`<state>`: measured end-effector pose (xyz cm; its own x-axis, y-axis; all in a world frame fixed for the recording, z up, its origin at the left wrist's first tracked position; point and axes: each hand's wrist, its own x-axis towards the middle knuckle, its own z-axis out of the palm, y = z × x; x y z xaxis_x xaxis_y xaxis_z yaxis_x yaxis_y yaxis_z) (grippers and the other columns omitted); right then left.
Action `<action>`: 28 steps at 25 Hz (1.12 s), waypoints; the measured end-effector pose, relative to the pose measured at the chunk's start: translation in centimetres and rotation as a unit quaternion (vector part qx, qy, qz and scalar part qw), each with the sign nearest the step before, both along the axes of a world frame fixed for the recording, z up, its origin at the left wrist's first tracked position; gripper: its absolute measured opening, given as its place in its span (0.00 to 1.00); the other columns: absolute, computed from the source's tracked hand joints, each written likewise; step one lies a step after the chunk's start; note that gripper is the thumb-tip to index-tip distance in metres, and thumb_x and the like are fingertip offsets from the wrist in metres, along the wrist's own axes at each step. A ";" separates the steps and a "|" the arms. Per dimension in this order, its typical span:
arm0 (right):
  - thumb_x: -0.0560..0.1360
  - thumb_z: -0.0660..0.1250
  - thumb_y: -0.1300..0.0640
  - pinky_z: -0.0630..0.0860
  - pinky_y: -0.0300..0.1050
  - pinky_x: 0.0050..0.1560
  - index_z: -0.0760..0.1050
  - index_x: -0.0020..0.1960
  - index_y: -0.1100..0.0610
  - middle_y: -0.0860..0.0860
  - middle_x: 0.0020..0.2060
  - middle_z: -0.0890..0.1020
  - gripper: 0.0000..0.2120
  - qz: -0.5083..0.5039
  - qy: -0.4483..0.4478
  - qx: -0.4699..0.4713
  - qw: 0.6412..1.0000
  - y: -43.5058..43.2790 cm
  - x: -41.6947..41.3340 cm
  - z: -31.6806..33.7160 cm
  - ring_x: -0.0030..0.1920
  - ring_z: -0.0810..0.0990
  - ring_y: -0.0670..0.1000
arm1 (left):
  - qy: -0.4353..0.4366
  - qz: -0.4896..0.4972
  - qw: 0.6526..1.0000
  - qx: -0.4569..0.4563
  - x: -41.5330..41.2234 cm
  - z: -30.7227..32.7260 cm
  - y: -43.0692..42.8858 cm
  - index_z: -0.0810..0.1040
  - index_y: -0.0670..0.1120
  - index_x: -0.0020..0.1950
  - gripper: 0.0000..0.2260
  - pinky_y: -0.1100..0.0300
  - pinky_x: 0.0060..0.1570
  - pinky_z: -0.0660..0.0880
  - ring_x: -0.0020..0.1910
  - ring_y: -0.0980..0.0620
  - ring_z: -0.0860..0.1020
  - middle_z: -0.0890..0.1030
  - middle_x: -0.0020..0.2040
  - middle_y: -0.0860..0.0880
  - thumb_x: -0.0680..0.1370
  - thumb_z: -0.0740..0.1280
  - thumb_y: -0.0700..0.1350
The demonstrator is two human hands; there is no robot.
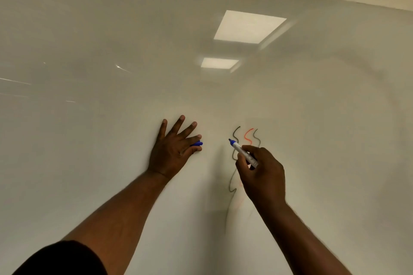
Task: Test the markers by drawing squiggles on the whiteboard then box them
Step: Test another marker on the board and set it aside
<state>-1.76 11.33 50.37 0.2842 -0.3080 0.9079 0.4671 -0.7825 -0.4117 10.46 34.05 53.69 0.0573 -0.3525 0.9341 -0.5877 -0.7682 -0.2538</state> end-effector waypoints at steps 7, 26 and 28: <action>0.73 0.72 0.55 0.70 0.40 0.37 0.82 0.52 0.52 0.45 0.39 0.81 0.08 -0.010 -0.042 0.017 0.999 0.0 2.2 1.5 0.34 0.76 0.45 | -0.044 0.029 0.998 0.020 0.9 -0.3 0.0 0.80 0.53 0.64 0.17 0.38 0.75 0.50 0.77 0.47 0.62 0.73 0.71 0.52 0.79 0.63 0.57; 0.73 0.70 0.58 0.70 0.35 0.34 0.81 0.50 0.53 0.45 0.38 0.79 0.07 0.019 -0.011 0.017 1.000 1.1 3.4 -3.3 0.32 0.75 0.45 | -0.028 0.003 1.000 -0.008 1.1 -1.1 -0.2 0.80 0.49 0.64 0.17 0.36 0.74 0.50 0.76 0.47 0.62 0.75 0.69 0.51 0.79 0.66 0.56; 0.73 0.71 0.58 0.71 0.38 0.32 0.81 0.51 0.53 0.45 0.38 0.79 0.07 0.019 -0.003 -0.010 1.000 1.4 3.3 -4.9 0.31 0.75 0.46 | -0.021 -0.001 1.000 -0.010 1.1 -1.4 -0.2 0.80 0.49 0.64 0.17 0.37 0.75 0.49 0.77 0.47 0.62 0.75 0.69 0.51 0.79 0.66 0.56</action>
